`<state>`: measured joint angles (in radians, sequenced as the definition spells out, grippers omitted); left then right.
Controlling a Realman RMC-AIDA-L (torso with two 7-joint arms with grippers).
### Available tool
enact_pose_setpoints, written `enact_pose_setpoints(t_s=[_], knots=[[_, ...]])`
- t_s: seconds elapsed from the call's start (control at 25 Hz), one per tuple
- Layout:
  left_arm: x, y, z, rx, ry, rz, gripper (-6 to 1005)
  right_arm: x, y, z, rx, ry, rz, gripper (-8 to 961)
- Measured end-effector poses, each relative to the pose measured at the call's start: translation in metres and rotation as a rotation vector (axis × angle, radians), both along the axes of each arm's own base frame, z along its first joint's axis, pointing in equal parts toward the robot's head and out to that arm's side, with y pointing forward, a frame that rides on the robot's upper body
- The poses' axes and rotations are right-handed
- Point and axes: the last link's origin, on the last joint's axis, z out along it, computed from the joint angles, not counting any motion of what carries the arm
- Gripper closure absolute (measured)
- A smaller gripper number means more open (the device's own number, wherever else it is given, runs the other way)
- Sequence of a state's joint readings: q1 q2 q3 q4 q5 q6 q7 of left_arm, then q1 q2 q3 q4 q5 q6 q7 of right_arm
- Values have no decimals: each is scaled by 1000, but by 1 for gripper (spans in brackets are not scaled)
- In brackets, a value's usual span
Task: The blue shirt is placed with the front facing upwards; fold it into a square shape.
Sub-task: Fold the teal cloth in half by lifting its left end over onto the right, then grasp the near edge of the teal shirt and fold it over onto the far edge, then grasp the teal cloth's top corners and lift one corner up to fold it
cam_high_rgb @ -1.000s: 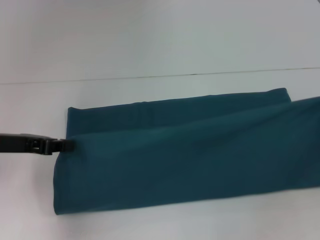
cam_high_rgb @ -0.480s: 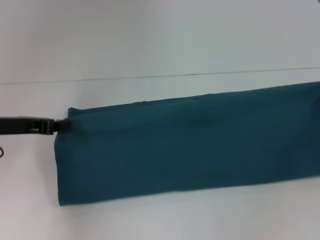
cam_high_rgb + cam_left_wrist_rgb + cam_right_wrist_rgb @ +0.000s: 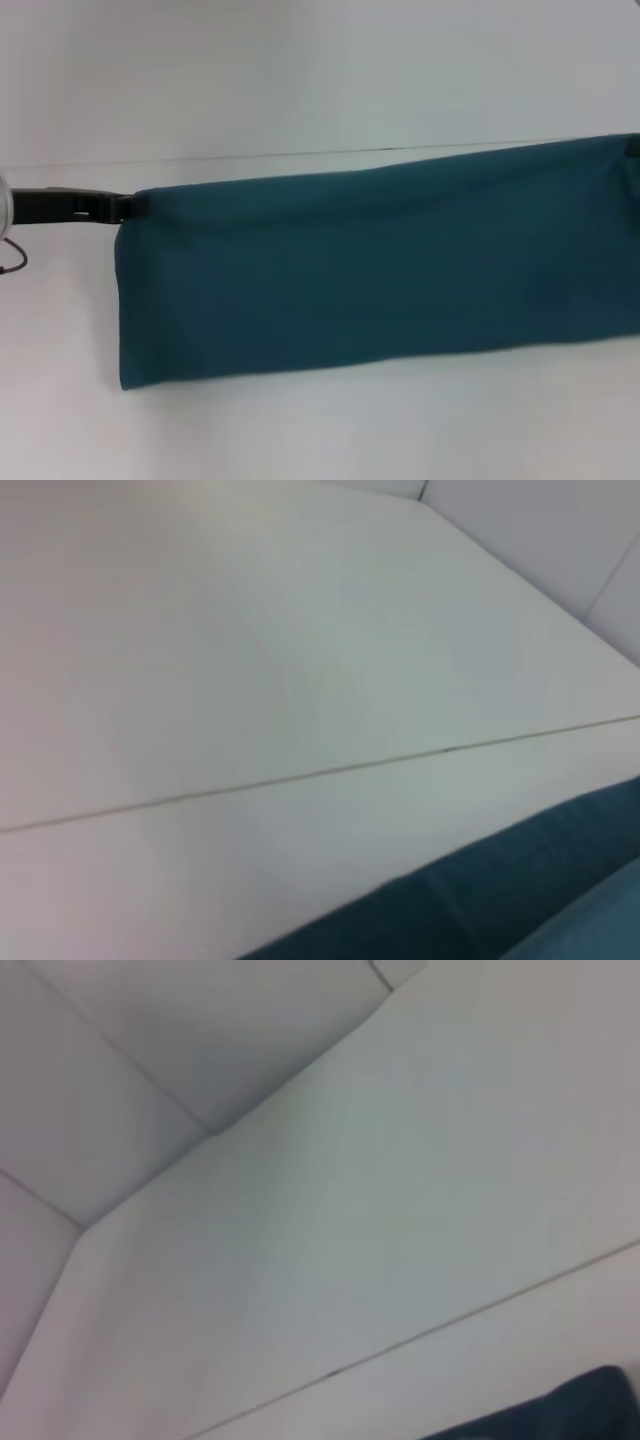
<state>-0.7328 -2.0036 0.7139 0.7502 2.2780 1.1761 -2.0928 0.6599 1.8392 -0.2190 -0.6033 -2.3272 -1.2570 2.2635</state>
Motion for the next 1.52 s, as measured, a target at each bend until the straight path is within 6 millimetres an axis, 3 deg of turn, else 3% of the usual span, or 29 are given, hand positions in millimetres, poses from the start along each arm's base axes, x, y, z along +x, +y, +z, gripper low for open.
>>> enact_pose_setpoints(t_s=[0.64, 1.08, 1.28, 1.32, 1.52], knots=[[-1, 16, -20, 73, 69, 11, 940, -1, 27, -28, 86, -63, -70, 764], [9, 21, -53, 169, 135, -50, 936, 2, 40, -59, 94, -229, -93, 756], [13, 22, -59, 200, 150, -60, 935, -3, 45, -67, 96, -292, -56, 753], [14, 22, -59, 203, 152, -63, 880, -5, 46, -66, 101, -299, -51, 752], [9, 15, -50, 199, 113, -28, 623, -13, 45, -54, 125, -317, 17, 550]])
